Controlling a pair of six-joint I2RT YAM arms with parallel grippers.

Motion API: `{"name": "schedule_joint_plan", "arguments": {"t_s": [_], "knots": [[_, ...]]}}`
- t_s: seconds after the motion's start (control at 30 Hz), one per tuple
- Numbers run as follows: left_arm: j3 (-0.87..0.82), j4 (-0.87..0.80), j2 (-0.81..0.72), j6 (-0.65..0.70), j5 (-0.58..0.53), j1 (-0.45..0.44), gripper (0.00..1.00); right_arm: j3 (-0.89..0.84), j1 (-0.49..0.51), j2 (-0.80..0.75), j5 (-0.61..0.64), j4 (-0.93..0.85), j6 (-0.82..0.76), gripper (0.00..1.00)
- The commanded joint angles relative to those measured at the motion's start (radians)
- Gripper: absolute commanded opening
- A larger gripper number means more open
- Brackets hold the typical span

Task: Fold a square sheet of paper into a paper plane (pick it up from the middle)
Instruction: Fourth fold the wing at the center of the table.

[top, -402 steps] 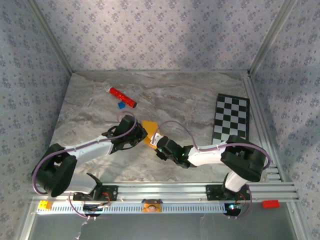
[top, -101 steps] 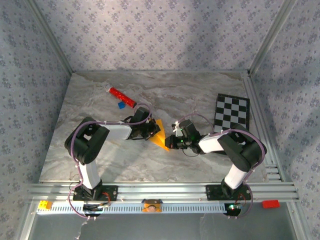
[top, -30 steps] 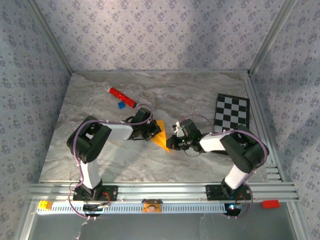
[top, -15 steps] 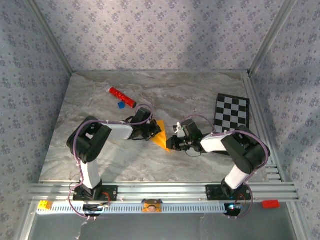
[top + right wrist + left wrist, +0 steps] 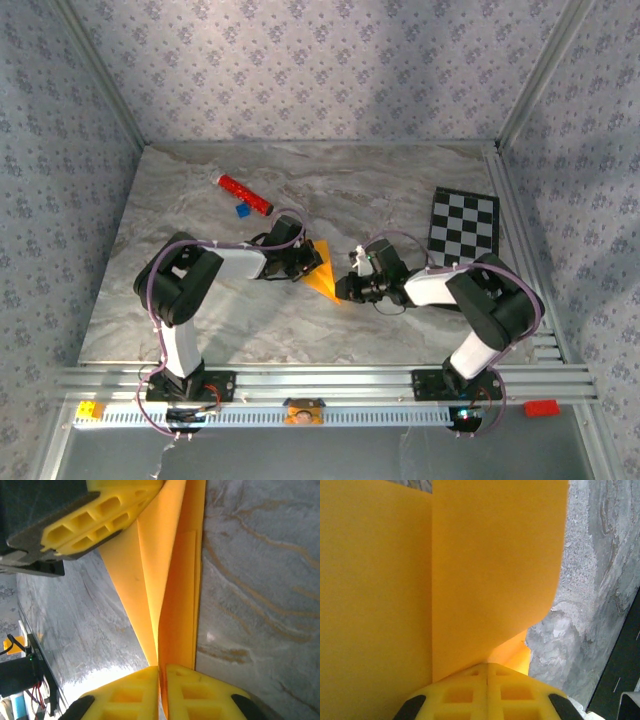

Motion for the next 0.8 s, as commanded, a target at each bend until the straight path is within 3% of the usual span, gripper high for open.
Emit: {"name": "schedule_joint_plan", "arguments": {"t_s": [0.0, 0.27, 0.53, 0.77], "knots": [[-0.006, -0.066, 0.042, 0.011, -0.039, 0.001, 0.01, -0.017, -0.002, -0.021, -0.018, -0.084, -0.024, 0.15], [-0.006, -0.064, 0.041, 0.01, -0.037, 0.0, 0.01, -0.02, 0.003, 0.005, 0.021, -0.138, -0.073, 0.17], [-0.004, -0.065, 0.041, 0.01, -0.037, -0.001, 0.01, -0.036, -0.005, 0.019, -0.005, -0.089, -0.044, 0.02], [-0.004, -0.064, 0.042, 0.008, -0.037, -0.001, 0.01, -0.039, -0.01, -0.005, -0.016, -0.096, -0.045, 0.14]]}}
